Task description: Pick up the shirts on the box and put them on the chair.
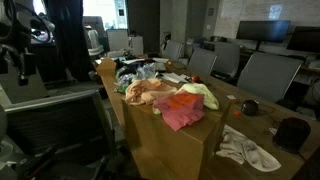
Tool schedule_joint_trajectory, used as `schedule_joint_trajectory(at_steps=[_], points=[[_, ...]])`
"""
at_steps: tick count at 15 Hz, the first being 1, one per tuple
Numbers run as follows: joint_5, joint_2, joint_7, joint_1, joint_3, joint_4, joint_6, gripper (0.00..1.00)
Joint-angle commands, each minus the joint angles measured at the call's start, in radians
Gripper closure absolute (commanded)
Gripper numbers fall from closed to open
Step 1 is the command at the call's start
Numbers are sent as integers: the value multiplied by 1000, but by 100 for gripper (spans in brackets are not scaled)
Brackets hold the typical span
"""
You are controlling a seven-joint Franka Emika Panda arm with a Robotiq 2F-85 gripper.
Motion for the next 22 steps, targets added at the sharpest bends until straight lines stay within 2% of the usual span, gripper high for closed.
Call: schedule_joint_trajectory(at_steps=[1,11,17,22], points=[[12,-2,-12,-22,18,4,-8,0],[-7,8,-7,-35,23,18,-6,0],[-104,56,12,-126,22,82,41,0],[-161,86,36,-194,24,136,189,0]])
